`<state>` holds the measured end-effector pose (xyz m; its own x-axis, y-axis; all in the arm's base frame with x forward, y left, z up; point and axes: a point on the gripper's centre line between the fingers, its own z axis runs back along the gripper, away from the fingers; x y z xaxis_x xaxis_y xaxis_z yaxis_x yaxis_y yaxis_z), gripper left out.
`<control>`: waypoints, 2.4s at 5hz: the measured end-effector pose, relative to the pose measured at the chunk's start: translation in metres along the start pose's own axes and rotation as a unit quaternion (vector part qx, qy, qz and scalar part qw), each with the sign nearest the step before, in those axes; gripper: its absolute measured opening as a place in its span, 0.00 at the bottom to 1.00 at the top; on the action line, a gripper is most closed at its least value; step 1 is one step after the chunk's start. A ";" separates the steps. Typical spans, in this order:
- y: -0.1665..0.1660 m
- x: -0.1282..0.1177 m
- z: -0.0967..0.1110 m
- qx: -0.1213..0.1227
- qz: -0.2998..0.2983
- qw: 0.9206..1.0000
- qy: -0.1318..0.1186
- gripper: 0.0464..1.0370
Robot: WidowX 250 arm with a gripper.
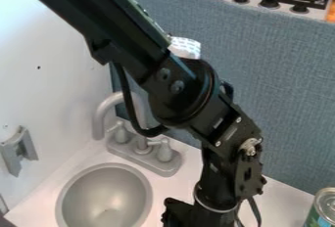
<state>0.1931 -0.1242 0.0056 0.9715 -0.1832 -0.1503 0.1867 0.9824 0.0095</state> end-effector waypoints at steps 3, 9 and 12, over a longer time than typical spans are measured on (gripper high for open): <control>-0.022 -0.001 -0.010 -0.030 0.081 0.996 -0.019 0.96; -0.043 0.030 -0.043 -0.019 0.103 0.994 -0.019 0.95; -0.050 0.041 -0.056 -0.026 0.105 0.994 -0.013 0.29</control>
<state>0.2156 -0.1790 -0.0565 0.9918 0.0260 -0.1251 -0.0279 0.9995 -0.0136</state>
